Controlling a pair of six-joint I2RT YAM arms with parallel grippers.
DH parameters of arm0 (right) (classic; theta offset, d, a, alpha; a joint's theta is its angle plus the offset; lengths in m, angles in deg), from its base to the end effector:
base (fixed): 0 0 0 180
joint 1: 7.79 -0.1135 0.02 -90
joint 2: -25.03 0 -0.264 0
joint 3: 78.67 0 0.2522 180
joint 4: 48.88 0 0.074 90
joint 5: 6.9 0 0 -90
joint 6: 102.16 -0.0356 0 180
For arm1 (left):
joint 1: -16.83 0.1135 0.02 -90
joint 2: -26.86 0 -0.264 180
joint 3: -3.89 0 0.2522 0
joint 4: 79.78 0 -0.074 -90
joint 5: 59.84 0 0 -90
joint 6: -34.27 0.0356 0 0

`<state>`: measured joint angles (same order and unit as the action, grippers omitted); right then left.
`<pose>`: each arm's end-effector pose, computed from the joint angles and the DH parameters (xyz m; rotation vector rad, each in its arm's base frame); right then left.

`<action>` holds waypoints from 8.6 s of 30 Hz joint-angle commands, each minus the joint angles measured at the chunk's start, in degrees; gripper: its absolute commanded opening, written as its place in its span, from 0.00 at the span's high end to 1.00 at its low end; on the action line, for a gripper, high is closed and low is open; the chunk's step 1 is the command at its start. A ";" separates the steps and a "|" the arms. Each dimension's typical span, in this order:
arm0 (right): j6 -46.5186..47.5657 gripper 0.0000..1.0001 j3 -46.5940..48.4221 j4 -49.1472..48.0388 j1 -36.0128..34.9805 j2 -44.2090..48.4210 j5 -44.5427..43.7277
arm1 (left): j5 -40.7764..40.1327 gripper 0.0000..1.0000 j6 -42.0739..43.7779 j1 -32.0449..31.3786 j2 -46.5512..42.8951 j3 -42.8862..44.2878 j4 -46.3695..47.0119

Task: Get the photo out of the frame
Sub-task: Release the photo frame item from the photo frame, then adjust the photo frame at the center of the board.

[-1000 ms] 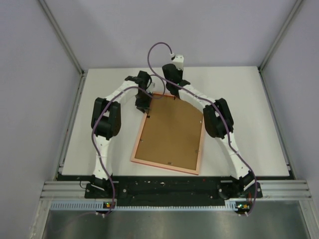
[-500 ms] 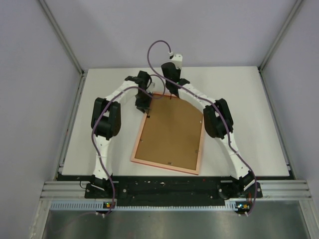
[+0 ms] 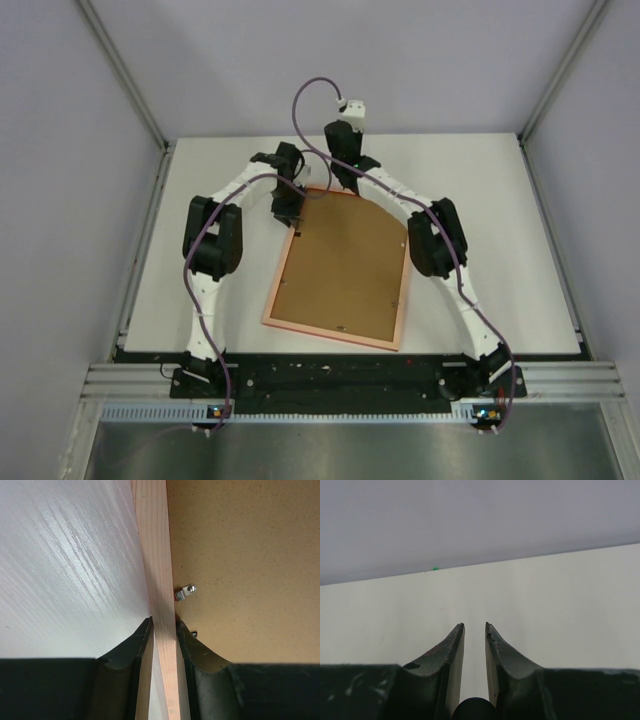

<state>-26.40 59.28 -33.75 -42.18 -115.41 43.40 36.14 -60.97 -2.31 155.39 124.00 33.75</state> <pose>0.4850 0.3044 0.2400 0.1486 1.8000 -0.0484 0.4357 -0.1551 0.1775 0.3705 2.8734 -0.2290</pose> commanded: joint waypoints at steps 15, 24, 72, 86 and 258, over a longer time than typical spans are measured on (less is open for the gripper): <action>0.18 1.00 -0.52 -2.42 -0.24 -1.41 -0.29 | -2.20 0.79 0.93 0.42 -1.44 -1.05 0.15; -6.41 1.00 0.36 4.61 1.08 -0.01 4.63 | -2.20 0.79 1.02 0.50 -1.27 -0.88 0.24; 1.50 1.00 -3.33 -4.00 1.43 0.78 1.20 | -2.38 0.79 0.84 0.42 -1.44 -1.05 0.33; 7.47 1.00 -6.32 -9.63 0.29 2.19 -6.44 | -3.25 0.79 0.58 0.42 -1.26 -0.88 0.24; 9.67 1.00 -44.55 14.28 23.14 58.09 52.62 | 2.19 0.81 28.96 0.15 1.20 5.19 1.82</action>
<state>-17.11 14.25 -17.01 -19.61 -59.87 95.22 36.57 -39.17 -2.31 156.44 126.42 32.97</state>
